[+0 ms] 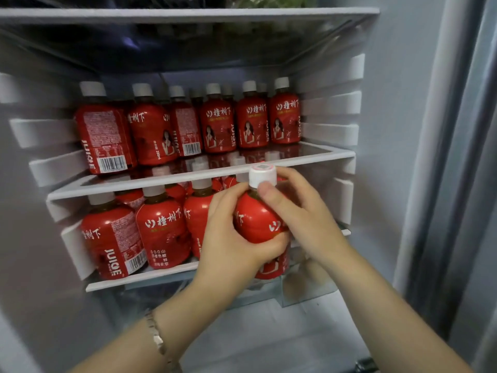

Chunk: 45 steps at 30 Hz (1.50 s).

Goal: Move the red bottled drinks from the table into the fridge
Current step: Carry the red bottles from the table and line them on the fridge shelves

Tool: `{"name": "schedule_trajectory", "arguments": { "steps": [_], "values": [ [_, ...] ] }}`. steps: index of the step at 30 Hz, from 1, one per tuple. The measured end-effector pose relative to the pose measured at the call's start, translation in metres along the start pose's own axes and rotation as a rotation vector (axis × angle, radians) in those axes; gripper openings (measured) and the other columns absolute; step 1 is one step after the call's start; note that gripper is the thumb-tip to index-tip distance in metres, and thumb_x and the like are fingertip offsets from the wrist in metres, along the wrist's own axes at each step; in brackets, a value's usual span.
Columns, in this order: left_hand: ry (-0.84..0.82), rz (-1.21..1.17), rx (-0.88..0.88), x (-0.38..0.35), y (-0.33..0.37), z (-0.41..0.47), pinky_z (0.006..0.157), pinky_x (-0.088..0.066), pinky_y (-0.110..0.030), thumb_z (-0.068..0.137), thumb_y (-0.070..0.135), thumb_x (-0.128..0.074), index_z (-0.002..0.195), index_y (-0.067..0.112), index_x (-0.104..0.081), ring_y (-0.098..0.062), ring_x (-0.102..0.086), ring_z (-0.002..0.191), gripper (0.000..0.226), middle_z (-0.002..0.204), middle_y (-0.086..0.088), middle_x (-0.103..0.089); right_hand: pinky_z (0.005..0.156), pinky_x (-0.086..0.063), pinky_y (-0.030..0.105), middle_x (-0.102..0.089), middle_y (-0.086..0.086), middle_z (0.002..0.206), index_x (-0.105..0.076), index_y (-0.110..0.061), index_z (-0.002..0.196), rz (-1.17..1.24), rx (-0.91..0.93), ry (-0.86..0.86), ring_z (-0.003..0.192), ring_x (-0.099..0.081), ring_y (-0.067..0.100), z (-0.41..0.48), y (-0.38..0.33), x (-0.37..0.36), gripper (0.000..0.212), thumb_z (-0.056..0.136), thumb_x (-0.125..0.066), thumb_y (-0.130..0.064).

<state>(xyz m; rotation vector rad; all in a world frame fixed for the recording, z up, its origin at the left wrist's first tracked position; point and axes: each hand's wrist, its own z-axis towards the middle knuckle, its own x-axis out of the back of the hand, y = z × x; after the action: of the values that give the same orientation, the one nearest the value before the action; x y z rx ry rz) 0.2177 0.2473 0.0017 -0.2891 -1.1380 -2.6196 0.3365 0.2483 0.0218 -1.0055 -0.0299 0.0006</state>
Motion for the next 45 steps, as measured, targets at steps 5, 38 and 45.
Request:
{"name": "schedule_trajectory", "arguments": {
  "steps": [5,38,45],
  "values": [
    [-0.079,0.012,-0.163,-0.018,0.006,0.003,0.096,-0.033,-0.006,0.057,0.019,-0.077,0.122,0.034,-0.047,0.007,-0.044,0.115,0.074,0.122,0.008,-0.049,0.069,-0.051,0.014,-0.070,-0.016,0.085,-0.064,-0.031,0.094,0.125,0.071,0.171,0.082,-0.066,-0.002,-0.010,0.009,0.006,0.029,0.069,-0.077,-0.030],
    [0.189,1.151,-0.178,0.013,-0.102,0.003,0.111,0.014,-0.048,0.077,0.074,-0.029,0.149,0.034,-0.002,-0.034,0.017,0.142,0.087,0.150,-0.026,-0.009,0.090,-0.052,0.037,-0.064,-0.002,0.109,-0.056,-0.027,0.114,-0.074,-0.115,0.448,0.097,-0.063,0.013,0.055,0.093,0.018,0.029,0.088,-0.057,-0.041],
    [0.169,1.200,-0.165,0.011,-0.099,0.006,0.110,0.008,-0.055,0.078,0.070,-0.026,0.150,0.028,-0.005,-0.039,0.006,0.143,0.086,0.147,-0.031,-0.010,0.095,-0.038,0.026,-0.052,0.004,0.123,-0.052,-0.013,0.122,-0.395,-0.050,0.626,0.113,-0.049,0.017,0.046,0.090,0.006,0.041,0.091,-0.053,-0.041]
  ]
}}
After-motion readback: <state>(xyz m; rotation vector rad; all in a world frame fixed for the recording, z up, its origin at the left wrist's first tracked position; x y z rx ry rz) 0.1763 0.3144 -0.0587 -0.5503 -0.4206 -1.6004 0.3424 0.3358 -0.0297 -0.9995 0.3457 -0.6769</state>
